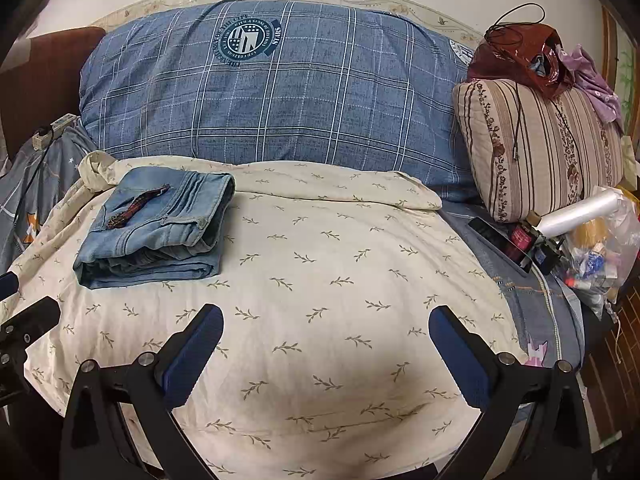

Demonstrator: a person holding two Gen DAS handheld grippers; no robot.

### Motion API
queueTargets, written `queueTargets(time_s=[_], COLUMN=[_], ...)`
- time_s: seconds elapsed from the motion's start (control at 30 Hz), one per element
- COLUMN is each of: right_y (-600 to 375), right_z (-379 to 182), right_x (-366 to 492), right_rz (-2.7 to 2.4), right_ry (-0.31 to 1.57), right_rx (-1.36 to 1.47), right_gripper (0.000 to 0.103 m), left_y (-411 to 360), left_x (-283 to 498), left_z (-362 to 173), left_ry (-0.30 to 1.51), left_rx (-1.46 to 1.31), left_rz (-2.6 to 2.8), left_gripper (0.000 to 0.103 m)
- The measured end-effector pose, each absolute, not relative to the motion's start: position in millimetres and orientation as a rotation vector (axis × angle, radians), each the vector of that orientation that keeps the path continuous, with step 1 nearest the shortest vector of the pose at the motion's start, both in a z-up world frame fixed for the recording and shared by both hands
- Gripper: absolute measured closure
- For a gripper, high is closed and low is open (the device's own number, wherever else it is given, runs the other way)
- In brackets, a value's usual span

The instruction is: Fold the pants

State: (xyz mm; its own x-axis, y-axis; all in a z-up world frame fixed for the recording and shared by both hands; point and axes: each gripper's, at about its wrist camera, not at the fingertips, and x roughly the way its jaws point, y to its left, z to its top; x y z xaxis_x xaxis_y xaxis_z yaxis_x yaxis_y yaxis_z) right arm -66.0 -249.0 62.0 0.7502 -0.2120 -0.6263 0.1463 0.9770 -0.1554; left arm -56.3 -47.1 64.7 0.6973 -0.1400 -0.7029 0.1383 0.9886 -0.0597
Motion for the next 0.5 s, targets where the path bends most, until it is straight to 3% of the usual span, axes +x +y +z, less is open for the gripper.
queueTargets(time_s=[0.5], right_y=[-255.2], right_z=[55.9], right_x=[-60.2], right_rz=[-0.209], right_ry=[0.72], right_rx=[-0.089], right_gripper=[0.0], left_y=[-54.0], left_x=[-57.4], left_z=[70.5], left_ry=[0.759], left_rx=[-0.012], left_rz=[-0.183], left_gripper=[0.01])
